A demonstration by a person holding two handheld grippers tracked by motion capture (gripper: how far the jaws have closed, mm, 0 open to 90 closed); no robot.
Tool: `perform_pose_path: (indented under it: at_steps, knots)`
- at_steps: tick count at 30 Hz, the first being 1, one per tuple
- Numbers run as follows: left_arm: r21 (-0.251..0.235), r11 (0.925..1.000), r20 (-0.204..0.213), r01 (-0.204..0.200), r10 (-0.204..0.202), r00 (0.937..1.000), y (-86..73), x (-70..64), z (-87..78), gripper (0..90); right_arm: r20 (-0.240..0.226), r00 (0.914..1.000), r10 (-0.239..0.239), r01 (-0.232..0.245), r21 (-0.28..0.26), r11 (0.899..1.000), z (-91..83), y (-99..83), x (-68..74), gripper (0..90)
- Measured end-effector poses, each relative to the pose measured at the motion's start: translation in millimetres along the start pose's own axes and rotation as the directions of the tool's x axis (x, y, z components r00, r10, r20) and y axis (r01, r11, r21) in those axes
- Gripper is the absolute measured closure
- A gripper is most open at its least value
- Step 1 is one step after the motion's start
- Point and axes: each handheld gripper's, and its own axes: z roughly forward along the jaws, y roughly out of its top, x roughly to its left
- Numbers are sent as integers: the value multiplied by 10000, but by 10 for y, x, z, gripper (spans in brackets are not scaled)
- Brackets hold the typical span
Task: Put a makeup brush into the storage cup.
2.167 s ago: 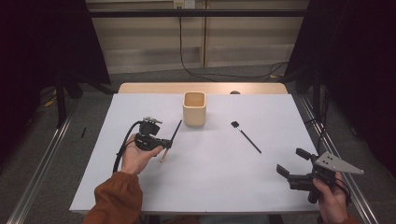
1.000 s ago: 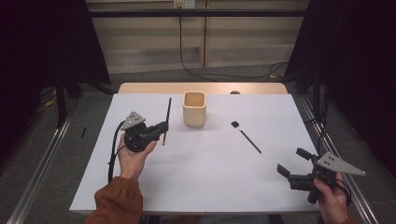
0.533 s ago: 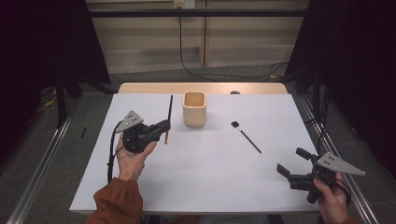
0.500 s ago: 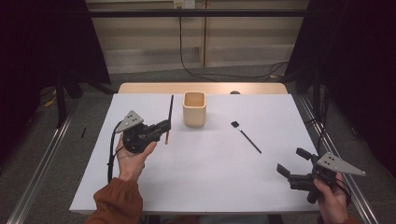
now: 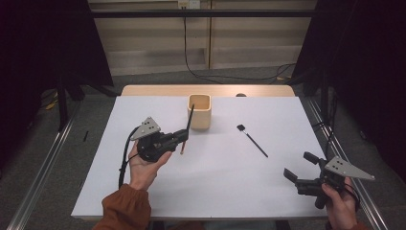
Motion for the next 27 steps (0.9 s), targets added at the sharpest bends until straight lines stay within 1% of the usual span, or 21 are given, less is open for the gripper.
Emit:
perform_pose_path:
  at_steps: [1, 3, 5, 7, 8, 11, 12, 13, 14, 16, 18, 20, 21, 22, 24, 25, 26, 27]
  knots:
    - [0, 10000, 0, 0, 0, 10000, 0, 0, 0, 837, 8, 10000, 1, -1, 0, 10000, -1, -1, -1, 0]
    - [73, 10000, 170, -67, 66, 9998, 15, -44, 41, 837, 30, 10000, 0, 0, 18, 10000, -5, -2, -2, 0]
    - [113, 9999, 207, -109, 107, 9997, 19, -63, 59, 837, 44, 10000, 9, -10, 9, 10000, -7, -2, -1, 0]
    - [208, 9997, 420, -159, 151, 9990, 24, -115, 121, 837, 32, 10000, 12, -12, 29, 10000, -3, -3, 2, 0]
    - [208, 9997, 420, -159, 151, 9990, 24, -115, 121, 837, 32, 10000, 12, -12, 29, 10000, -3, -3, 2, 0]
    - [312, 9990, 699, -332, 309, 9971, 42, -163, 180, 837, 25, 10000, -20, 20, 32, 10000, 1, -2, 7, 0]
    - [329, 9986, 684, -417, 393, 9969, 54, -171, 189, 837, 22, 10000, -22, 22, 38, 10000, 1, -2, 7, 0]
    - [278, 9988, 817, -404, 380, 9959, 75, -179, 197, 837, 43, 10000, -5, 5, 32, 10000, 0, -3, 2, 0]
    - [224, 9989, 797, -410, 391, 9961, 89, -187, 201, 837, 49, 10000, 8, -9, 36, 10000, -1, -3, 1, 0]
    - [173, 9991, 944, -385, 367, 9949, 127, -200, 219, 837, 41, 10000, 10, -10, 43, 10000, -2, -3, 1, 0]
    - [239, 9989, 1166, -398, 368, 9925, 159, -222, 254, 837, 40, 10000, 10, -10, 34, 10000, 0, -3, 3, 0]
    - [380, 9975, 1284, -590, 536, 9903, 189, -267, 291, 837, 36, 10000, -1, 1, 19, 10000, -1, -2, 6, 0]
    - [448, 9975, 1410, -554, 486, 9888, 203, -287, 308, 837, 36, 10000, -1, 1, 19, 10000, -1, -2, 6, 0]
    - [651, 9963, 1586, -566, 456, 9863, 220, -304, 322, 837, 27, 10000, -3, 3, 28, 10000, -2, -3, 5, 0]
    - [972, 9908, 1852, -943, 751, 9798, 252, -361, 338, 837, -38, 10000, 31, -31, 41, 10000, 2, -3, 6, 0]
    - [1021, 9910, 2040, -869, 646, 9768, 264, -383, 345, 837, -60, 10000, 39, -38, 83, 10000, 4, -3, 11, 0]
    - [1144, 9894, 2197, -895, 627, 9736, 279, -396, 356, 837, -79, 10000, 30, -30, 109, 9999, 8, -4, 15, 0]
    - [1321, 9867, 2263, -945, 628, 9720, 293, -410, 369, 837, -108, 9999, 15, -14, 126, 9999, 12, -5, 15, 0]
